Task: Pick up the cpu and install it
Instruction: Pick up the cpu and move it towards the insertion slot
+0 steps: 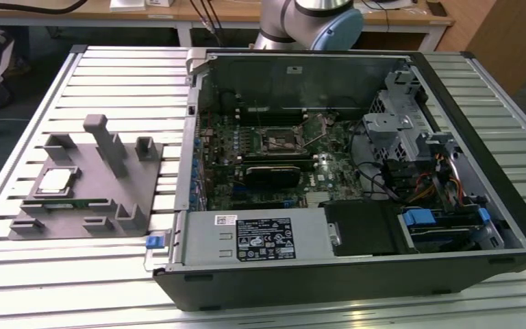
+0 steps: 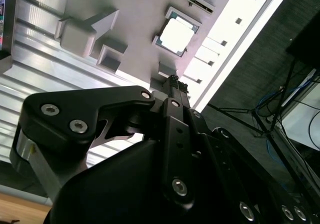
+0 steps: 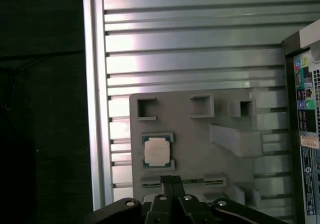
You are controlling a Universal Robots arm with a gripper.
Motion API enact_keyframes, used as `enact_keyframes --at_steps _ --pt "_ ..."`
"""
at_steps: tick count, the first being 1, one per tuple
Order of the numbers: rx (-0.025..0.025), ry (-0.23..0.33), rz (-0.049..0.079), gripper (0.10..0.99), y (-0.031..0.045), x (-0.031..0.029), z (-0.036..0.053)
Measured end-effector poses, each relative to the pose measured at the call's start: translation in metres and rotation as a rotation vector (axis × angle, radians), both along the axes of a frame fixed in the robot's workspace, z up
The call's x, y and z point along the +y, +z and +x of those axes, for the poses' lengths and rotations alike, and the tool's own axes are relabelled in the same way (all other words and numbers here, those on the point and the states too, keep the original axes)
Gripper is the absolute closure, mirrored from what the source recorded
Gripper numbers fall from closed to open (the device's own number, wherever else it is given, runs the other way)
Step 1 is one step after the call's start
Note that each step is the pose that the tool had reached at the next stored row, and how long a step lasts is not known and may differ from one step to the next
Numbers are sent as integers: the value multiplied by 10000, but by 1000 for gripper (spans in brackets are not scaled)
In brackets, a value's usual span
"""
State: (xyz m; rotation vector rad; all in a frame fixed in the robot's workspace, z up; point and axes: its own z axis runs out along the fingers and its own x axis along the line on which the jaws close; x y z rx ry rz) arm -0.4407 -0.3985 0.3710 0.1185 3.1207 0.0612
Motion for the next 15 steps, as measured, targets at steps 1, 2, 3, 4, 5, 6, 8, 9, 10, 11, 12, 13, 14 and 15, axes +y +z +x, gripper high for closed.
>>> enact_keyframes --at_steps 1,2,3,4,5,6,8,9,10,11,12,13,14,15 --pt "0 0 -1 980 -5 0 0" --pt "0 0 -1 980 -10 0 0" --pt "1 0 -1 980 -15 0 0" --pt "-1 0 0 980 -21 0 0" --pt "0 0 -1 980 -27 0 0" --pt "0 -1 -1 980 -32 -1 0" --pt "1 0 -1 980 -42 -1 0" --pt "1 0 -1 980 -46 -1 0" --pt "1 -1 -1 980 -51 -2 0" --pt "0 0 -1 980 -56 -2 0" --pt "0 0 -1 980 -59 -2 0" --pt "1 0 -1 980 -64 -3 0" --pt "1 -1 -1 980 -67 -2 0" --pt "1 0 -2 980 -70 -3 0"
